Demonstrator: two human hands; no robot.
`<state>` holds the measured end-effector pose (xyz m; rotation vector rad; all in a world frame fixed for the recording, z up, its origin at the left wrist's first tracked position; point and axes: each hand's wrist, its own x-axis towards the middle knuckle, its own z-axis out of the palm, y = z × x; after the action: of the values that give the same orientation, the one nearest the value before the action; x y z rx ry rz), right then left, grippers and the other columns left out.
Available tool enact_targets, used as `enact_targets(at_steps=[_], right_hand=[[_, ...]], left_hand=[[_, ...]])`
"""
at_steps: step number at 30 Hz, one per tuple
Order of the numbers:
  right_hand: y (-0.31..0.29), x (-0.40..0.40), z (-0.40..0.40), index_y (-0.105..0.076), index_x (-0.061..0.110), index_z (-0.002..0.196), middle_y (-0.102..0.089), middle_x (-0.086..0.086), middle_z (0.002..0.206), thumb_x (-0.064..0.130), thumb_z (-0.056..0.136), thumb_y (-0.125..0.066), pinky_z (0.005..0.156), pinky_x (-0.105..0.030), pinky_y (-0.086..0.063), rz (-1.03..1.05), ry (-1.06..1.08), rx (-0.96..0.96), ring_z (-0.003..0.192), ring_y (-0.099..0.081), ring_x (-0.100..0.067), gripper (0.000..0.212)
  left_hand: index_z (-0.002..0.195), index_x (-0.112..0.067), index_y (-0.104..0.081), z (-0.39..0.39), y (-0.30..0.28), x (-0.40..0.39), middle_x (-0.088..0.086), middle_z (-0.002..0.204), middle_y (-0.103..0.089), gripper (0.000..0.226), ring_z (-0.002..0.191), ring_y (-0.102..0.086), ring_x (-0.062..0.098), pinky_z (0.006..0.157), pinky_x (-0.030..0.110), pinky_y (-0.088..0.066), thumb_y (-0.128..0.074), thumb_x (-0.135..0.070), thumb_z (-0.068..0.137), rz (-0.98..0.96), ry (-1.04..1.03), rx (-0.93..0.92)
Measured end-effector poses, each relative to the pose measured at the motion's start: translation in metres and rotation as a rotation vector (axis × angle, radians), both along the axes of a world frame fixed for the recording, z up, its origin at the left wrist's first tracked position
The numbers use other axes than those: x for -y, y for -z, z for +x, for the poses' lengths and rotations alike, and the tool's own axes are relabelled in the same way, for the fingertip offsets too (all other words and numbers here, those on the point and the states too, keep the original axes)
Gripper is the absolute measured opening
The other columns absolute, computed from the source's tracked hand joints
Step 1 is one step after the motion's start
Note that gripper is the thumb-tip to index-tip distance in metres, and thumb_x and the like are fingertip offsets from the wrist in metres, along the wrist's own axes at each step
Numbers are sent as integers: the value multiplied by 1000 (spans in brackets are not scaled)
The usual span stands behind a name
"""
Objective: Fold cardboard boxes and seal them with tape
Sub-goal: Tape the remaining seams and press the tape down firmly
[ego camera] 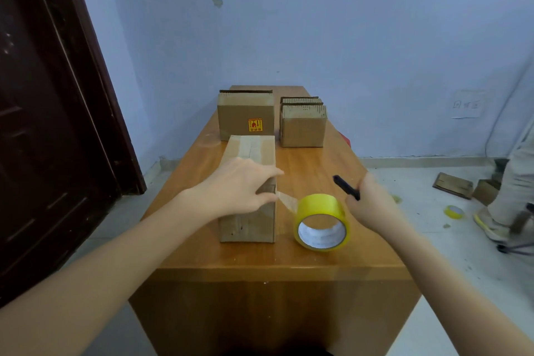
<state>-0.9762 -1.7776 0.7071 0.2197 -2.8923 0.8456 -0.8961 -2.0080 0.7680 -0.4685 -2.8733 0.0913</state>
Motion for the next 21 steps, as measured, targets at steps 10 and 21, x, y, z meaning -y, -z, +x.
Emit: enact_targets(at_steps=[10, 21], right_hand=[[-55, 24, 67, -57, 19, 96, -55, 6, 64, 12, 100, -37, 45, -22, -32, -223, -359, 253, 52, -38, -14, 22], [-48, 44, 69, -59, 19, 126, -59, -2, 75, 20, 102, -35, 47, -20, -32, -23, -301, 91, 62, -51, -13, 33]], left_hand=[[117, -25, -48, -4, -1, 8, -3, 120, -63, 38, 104, -59, 14, 85, 33, -51, -63, -35, 84, 98, -30, 76], [101, -28, -50, -2, -3, 9, -2, 120, -64, 21, 99, -61, 13, 83, 32, -52, -62, -28, 84, 108, 0, 84]])
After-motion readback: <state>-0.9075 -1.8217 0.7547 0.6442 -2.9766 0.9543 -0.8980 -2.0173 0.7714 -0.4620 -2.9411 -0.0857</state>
